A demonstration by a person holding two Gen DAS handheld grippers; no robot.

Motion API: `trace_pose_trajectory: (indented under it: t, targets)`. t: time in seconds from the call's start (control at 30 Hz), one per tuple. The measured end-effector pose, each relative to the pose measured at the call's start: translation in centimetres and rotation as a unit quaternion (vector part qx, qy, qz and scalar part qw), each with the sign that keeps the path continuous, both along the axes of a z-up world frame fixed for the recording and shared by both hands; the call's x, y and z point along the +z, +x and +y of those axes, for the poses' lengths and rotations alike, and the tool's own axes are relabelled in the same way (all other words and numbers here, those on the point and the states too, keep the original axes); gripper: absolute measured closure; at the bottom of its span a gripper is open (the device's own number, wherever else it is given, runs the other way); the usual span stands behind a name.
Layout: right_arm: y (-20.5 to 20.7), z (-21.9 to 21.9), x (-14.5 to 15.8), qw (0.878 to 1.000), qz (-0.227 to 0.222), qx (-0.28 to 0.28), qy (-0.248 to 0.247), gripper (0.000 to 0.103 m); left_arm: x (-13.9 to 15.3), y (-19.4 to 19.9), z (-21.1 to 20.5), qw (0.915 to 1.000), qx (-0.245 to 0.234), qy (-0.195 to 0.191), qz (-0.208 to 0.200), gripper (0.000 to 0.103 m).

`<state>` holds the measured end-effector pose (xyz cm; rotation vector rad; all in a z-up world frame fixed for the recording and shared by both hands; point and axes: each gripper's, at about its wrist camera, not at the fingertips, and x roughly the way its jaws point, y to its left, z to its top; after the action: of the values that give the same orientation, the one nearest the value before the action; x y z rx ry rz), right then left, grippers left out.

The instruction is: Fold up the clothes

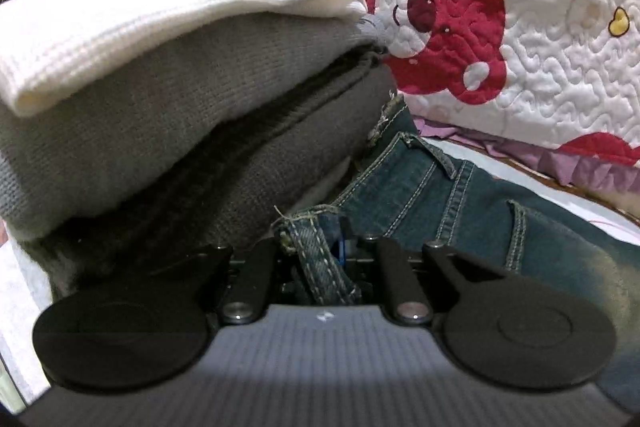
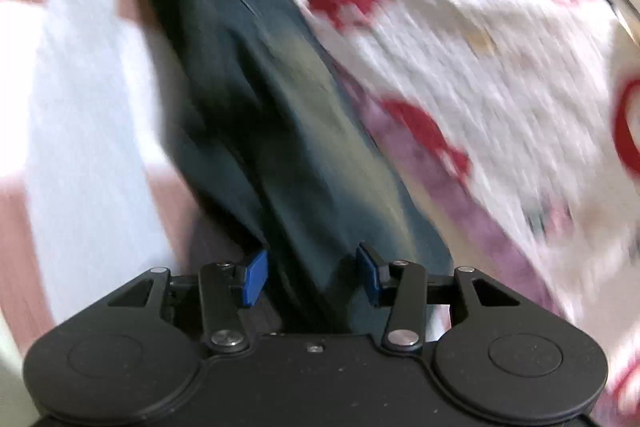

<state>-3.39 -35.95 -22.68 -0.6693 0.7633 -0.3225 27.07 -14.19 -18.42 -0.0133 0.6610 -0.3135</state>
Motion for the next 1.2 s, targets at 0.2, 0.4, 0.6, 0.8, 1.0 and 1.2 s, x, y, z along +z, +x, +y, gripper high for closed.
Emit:
trace_pose_trajectory:
  t: [0.2,0.4,0.6,0.8,1.0,1.2]
  targets:
    - [-6.0,-10.6,3.6,0.938,-0.071,-0.201,0.274,0.051,0.0,-0.9,1.2,0.9990,0.028,-0.020,0.030,0.083]
    - [-8.5,-12.3,3.6,0.905,-0.103,-0.189,0.368,0.050,1.4,-5.7,2.3,0.9955,0.050,-0.076,0.026,0.058]
    - [-5.4,-11.3,2.1,0.905,-0.111,-0.165,0.375,0.049,0.0,-8.8,2.1,0.9918,0.046,-0.112,0.040,0.056]
    - [-5.0,-13.1,2.0,0.857,-0.200,-0.198,0.432,0.061,-0.8,-8.8,1.8,0.9900,0.037,-0.127,0.047,0.054]
    - [-4.9,-14.7,1.1,0.785,-0.247,-0.246,0.513,0.065,-1.4,-8.7,2.1,0.9874,0.045,-0.139,0.060,0.052]
    - [-4.8,-14.7,0.6,0.731,-0.283,-0.287,0.551,0.056,-2.0,-8.6,2.1,0.9858,0.051,-0.146,0.065,0.050]
